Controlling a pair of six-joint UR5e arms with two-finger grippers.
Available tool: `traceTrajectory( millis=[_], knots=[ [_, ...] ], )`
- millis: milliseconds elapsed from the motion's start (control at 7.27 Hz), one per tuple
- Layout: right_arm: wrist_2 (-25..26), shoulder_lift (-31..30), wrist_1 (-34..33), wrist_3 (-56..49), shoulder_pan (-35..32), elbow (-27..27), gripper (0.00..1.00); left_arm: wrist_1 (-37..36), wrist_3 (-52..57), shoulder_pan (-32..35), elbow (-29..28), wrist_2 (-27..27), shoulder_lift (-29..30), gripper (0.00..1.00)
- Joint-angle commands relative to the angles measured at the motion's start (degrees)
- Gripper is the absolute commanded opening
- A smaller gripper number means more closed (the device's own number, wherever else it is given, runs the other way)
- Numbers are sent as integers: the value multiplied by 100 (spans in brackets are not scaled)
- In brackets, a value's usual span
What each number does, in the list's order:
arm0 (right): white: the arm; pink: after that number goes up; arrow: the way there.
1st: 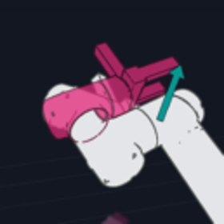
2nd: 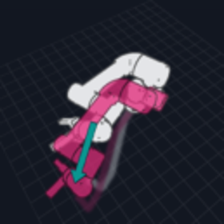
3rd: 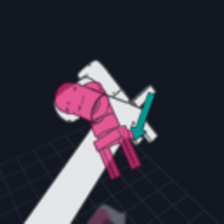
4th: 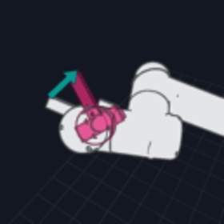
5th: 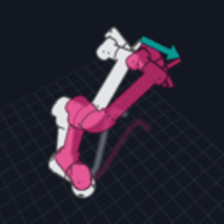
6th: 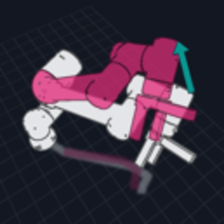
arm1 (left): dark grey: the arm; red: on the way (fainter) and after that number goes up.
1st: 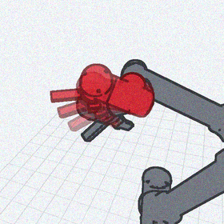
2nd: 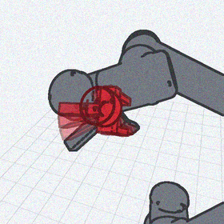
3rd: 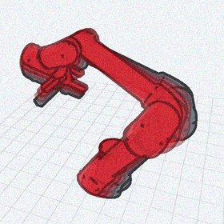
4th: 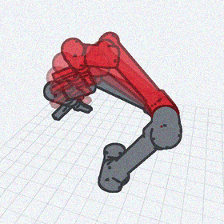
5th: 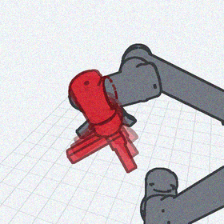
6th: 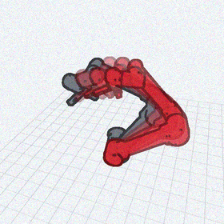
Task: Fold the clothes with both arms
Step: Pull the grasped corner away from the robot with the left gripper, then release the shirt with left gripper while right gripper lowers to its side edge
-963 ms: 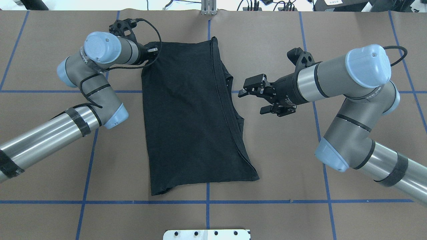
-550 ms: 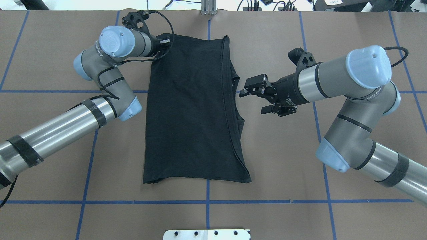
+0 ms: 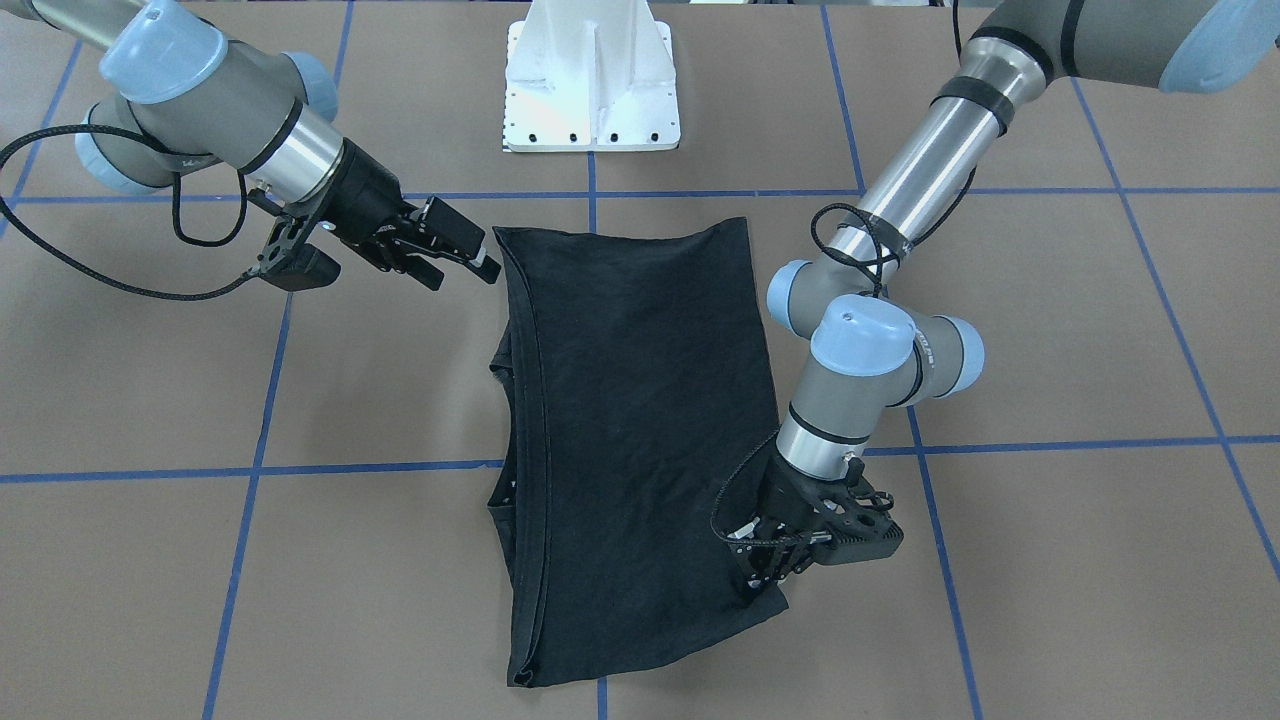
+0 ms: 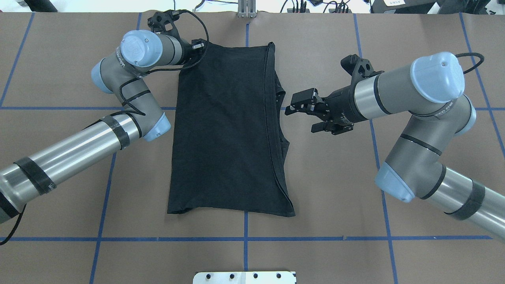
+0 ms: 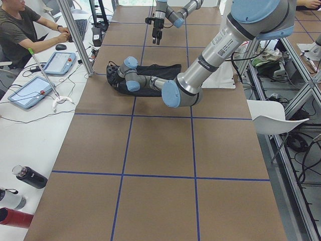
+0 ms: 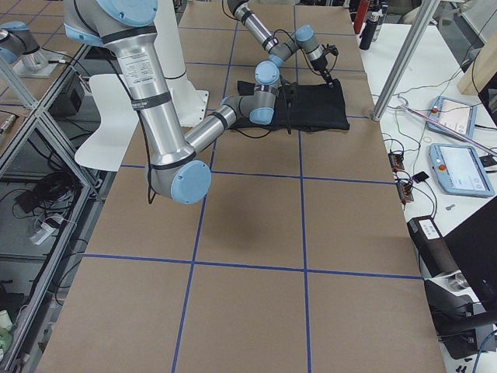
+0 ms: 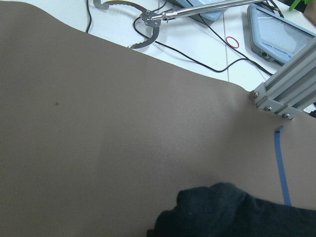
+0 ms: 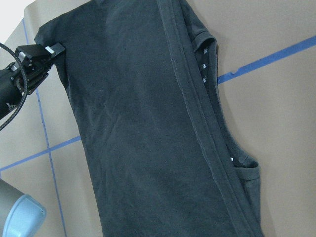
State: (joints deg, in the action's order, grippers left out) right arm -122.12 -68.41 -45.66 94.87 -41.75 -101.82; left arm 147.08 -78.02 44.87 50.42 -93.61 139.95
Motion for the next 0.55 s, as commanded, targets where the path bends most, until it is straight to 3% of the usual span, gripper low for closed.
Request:
traceTrajectory(
  millis=[0, 138, 413],
  knots=[
    [56, 20, -179, -179, -70, 22, 100, -13, 23, 310, 142, -43, -46, 100],
    [144, 29, -328, -301, -53, 22, 100, -48, 319, 530, 439, -130, -229, 100],
    [285, 168, -1115, -1099, -35, -56, 100, -100, 550, 847, 1473, -1171, -1035, 100]
  ],
)
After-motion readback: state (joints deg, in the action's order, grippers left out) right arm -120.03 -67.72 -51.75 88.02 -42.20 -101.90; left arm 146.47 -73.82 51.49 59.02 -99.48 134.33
